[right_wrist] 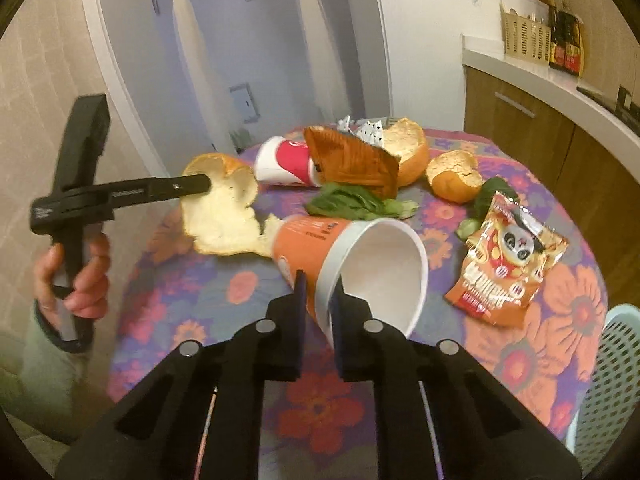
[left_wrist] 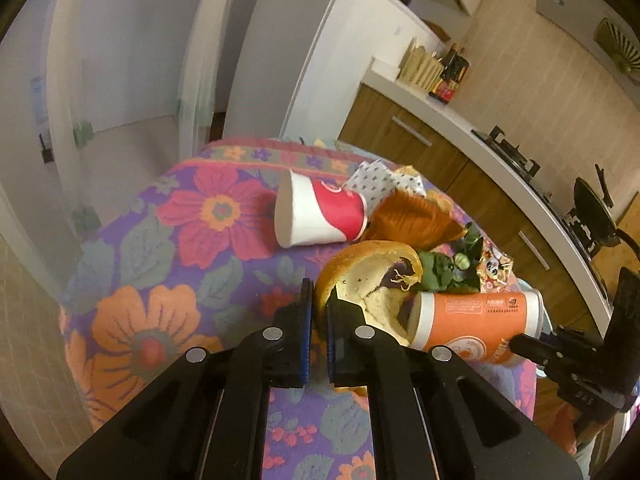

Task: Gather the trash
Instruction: 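Grasp the bread crust with the left tool while the right tool grasps the orange cup, then carry the crust and orange cup to the wastebasket and release both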

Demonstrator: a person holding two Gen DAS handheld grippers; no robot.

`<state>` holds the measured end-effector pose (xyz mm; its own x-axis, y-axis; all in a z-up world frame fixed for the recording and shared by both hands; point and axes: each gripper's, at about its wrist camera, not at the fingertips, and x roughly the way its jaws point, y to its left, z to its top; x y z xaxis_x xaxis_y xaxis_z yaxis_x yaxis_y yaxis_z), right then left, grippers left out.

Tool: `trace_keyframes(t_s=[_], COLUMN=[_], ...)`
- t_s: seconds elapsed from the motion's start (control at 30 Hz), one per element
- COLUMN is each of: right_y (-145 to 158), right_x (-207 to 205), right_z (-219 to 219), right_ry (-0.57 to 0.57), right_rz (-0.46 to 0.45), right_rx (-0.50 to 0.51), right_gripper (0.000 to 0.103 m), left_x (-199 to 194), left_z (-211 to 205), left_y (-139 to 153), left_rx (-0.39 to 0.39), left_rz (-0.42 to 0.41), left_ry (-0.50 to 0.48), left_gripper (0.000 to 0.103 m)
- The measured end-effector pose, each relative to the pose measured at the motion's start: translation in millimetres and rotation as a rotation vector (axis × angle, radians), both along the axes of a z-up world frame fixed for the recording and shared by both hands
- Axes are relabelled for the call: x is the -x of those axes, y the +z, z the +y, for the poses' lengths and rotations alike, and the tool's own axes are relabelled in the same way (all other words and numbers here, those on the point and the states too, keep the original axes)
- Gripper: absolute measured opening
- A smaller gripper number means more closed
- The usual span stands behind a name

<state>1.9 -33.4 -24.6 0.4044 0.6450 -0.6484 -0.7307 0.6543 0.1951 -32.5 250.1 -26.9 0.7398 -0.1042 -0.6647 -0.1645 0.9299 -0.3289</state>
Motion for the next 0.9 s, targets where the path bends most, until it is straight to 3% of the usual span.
trace_keyframes(t_s=[0.37, 0.57, 0.7, 0.9], right_y=[33.6, 50.6, 62.8, 63.6], right_x=[24.6, 30.9, 32.1, 20.4], right_z=[-42.5, -77.9, -105.8, -160.2], right_ry=[-0.073, -0.144, -0.220, -0.352], right_rz=[-0.107, -0.158, -0.209, -0.215], right_rx=[-0.042, -0.070, -0.074, -0.091], right_gripper=[0.002, 0.002, 0.002, 0.002], left_x=[15.2, 11.5, 6.0, -14.0], left_z=[-18.0, -40.2, -61.2, -103.0], left_y=[29.0, 48.3, 59.6, 67.7], left_rx=[-0.020, 0.033, 0.022, -0.010], left_rz=[-0.082, -0.124, -0.144, -0.148], left_ry=[-0.042, -0.125, -0.169, -0.247], left_gripper=[0.003, 0.003, 0.003, 0.003])
